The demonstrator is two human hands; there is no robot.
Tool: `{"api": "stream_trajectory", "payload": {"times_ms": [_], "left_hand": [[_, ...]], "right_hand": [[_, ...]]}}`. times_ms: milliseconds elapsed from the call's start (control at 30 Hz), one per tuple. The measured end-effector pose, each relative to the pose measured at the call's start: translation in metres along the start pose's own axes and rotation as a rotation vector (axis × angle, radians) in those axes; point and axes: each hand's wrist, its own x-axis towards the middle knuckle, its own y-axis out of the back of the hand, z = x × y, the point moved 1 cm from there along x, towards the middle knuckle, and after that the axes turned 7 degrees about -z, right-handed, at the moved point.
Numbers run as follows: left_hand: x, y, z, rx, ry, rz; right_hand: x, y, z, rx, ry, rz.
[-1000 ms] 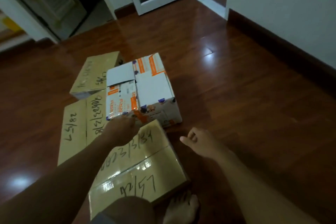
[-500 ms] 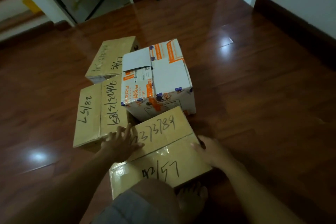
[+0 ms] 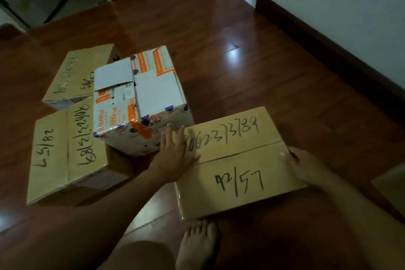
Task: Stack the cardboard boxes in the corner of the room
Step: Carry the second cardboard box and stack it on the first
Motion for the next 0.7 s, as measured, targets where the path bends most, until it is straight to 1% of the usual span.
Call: {"api": "stream_trajectory", "payload": {"times_ms": [33, 67, 100, 167, 233, 367, 533, 633, 700], "left_hand": [[0.006, -0.005, 0.008, -0.015, 0.002, -0.003], [0.011, -0.008, 0.017, -0.118, 0.034, -0.016], [0.015, -0.008, 0.031, -0.251, 0.058, -0.054], [0.027, -0.009, 0.050, -0.586, 0.103, -0.066], [0.037, -0.007, 0.061, -0.728, 0.106, -0.095], [0.050, -0.002, 0.074, -0.815, 0.089, -0.174], [0.052, -0.002, 0.080, -0.966, 0.118, -0.194], [0.047, -0.004, 0.084, -0.957, 0.074, -0.236], [0.044, -0.002, 0.089, -0.923, 0.049, -0.231]], "right_hand": [[-0.005, 0.009, 0.010, 0.009, -0.010, 0.020], [-0.009, 0.016, 0.018, 0.022, -0.023, 0.034], [-0.014, 0.024, 0.027, 0.041, -0.045, 0.050], [-0.021, 0.033, 0.039, 0.077, -0.086, 0.091], [-0.027, 0.034, 0.043, 0.093, -0.110, 0.146], [-0.038, 0.029, 0.043, 0.142, -0.178, 0.227], [-0.053, 0.027, 0.045, 0.285, -0.247, 0.279], [-0.061, 0.021, 0.049, 0.391, -0.298, 0.296], [-0.067, 0.020, 0.049, 0.469, -0.314, 0.304]]}}
